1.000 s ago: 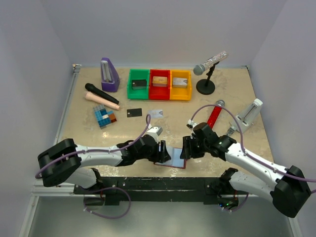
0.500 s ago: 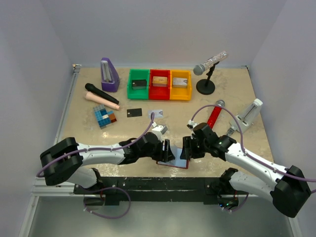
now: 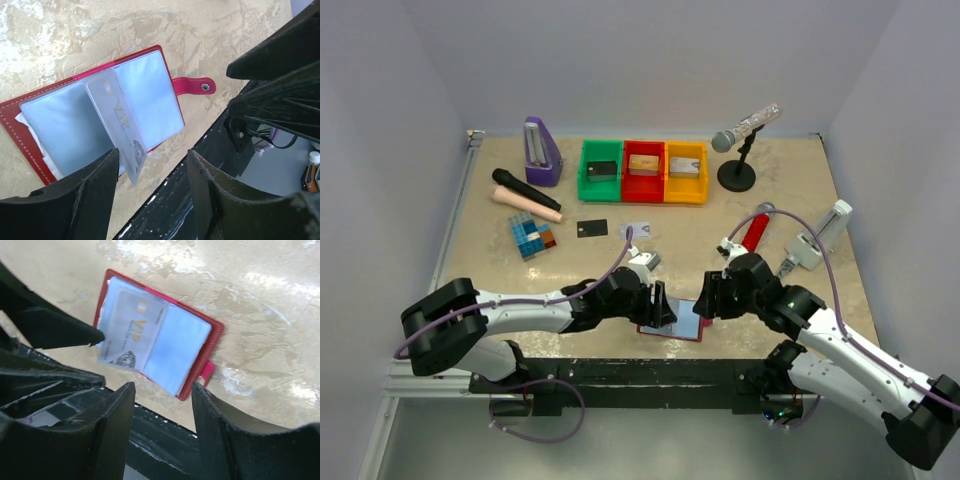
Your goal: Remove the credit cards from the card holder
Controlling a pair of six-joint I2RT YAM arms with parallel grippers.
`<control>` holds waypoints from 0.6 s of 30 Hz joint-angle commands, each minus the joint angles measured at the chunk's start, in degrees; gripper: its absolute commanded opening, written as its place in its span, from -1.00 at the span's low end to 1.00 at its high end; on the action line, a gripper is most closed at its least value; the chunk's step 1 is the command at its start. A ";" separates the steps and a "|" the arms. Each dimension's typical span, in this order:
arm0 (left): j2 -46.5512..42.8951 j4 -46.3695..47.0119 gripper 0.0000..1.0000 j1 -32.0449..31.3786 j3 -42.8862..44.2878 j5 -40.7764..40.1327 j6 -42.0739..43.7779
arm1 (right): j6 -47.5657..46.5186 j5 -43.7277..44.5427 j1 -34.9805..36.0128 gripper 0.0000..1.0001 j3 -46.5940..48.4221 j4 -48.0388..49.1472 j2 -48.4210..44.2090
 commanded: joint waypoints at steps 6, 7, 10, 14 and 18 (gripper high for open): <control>-7.04 -2.48 0.22 -0.32 -6.52 -8.22 -2.67 | 1.15 -8.35 0.27 -0.01 -0.01 7.31 4.86; -8.27 -3.36 0.22 -0.32 -7.58 -9.62 -3.02 | 1.32 -8.70 0.18 -0.01 -0.19 8.10 5.12; -12.75 -5.74 0.21 -0.14 -11.09 -14.10 -4.86 | 2.29 -11.16 0.27 -0.02 -1.16 11.87 6.09; -19.96 -5.49 0.21 0.21 -15.31 -18.24 -6.45 | 5.27 -16.96 0.27 -0.04 -3.61 21.36 8.80; -24.63 1.27 0.07 0.47 -17.60 -18.16 -5.31 | 8.09 -19.25 0.18 -0.13 -5.46 29.45 12.84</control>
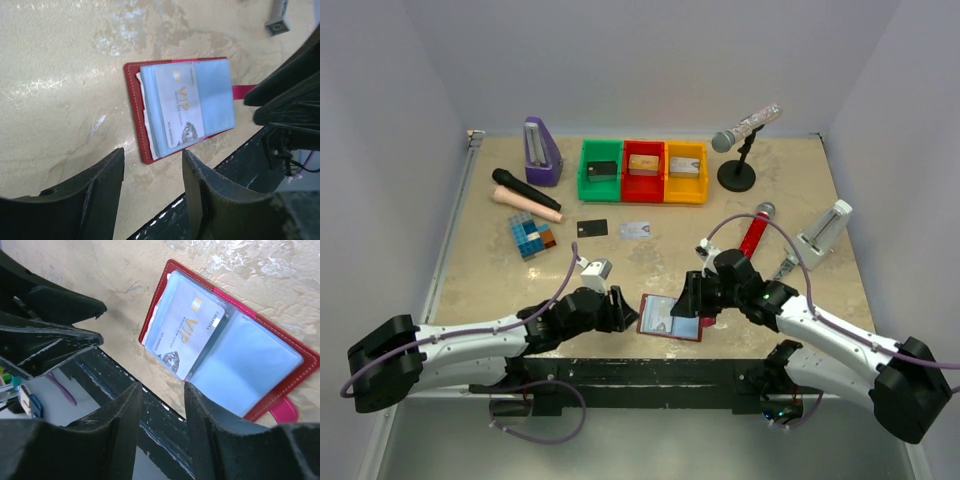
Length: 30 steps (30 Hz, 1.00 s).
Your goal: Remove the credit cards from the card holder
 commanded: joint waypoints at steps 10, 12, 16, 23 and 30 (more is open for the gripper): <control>6.76 16.78 -0.58 3.77 2.66 6.12 1.57 | 6.42 -3.60 0.21 -0.33 -3.66 19.71 14.86; 8.69 18.36 -0.59 3.77 2.74 7.26 1.04 | 6.60 -3.33 0.21 -0.30 -4.10 20.24 16.09; 11.33 20.21 -0.59 3.77 2.74 8.32 0.78 | 6.60 -3.69 0.21 -0.28 -4.63 21.39 17.85; 13.88 20.22 -0.59 3.77 2.48 8.68 0.86 | 6.69 -4.21 0.20 -0.27 -4.89 22.62 19.52; 15.90 20.22 -0.59 3.77 2.48 9.38 0.95 | 6.77 -4.74 0.12 -0.27 -4.89 23.06 19.44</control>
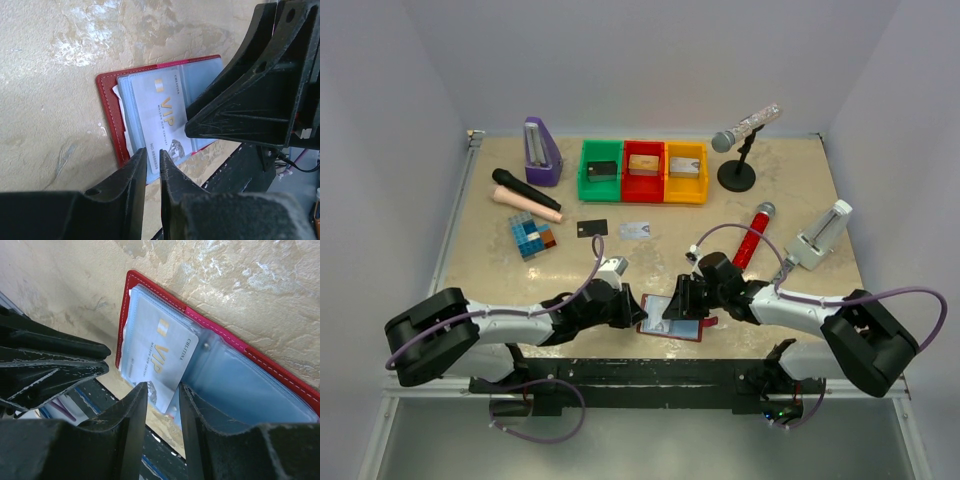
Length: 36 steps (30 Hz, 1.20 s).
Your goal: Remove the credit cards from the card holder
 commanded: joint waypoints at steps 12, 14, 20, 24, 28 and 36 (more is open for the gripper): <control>4.03 1.54 -0.72 0.12 0.80 0.55 -0.93 | 3.40 -5.70 0.03 -0.27 -0.72 8.94 2.37; 3.86 1.80 -0.74 0.03 -0.26 0.02 -1.55 | 4.54 -6.58 -0.06 -0.27 -0.72 10.52 3.34; 2.63 2.42 -0.77 -0.06 -2.63 -1.30 -2.87 | 6.39 -6.93 -0.15 -0.27 -0.63 12.82 6.07; 1.31 2.68 -0.80 -0.15 -4.13 -2.35 -3.48 | 7.44 -6.67 -0.41 -0.26 -1.16 13.70 7.30; -1.59 2.25 -0.80 -0.15 -5.71 -3.84 -3.75 | 7.27 -6.58 -0.41 -0.24 -1.60 14.49 8.18; -10.37 -2.50 -0.74 -0.15 -4.84 -6.57 -2.08 | 7.36 -7.63 -0.50 -0.25 -2.13 17.47 9.23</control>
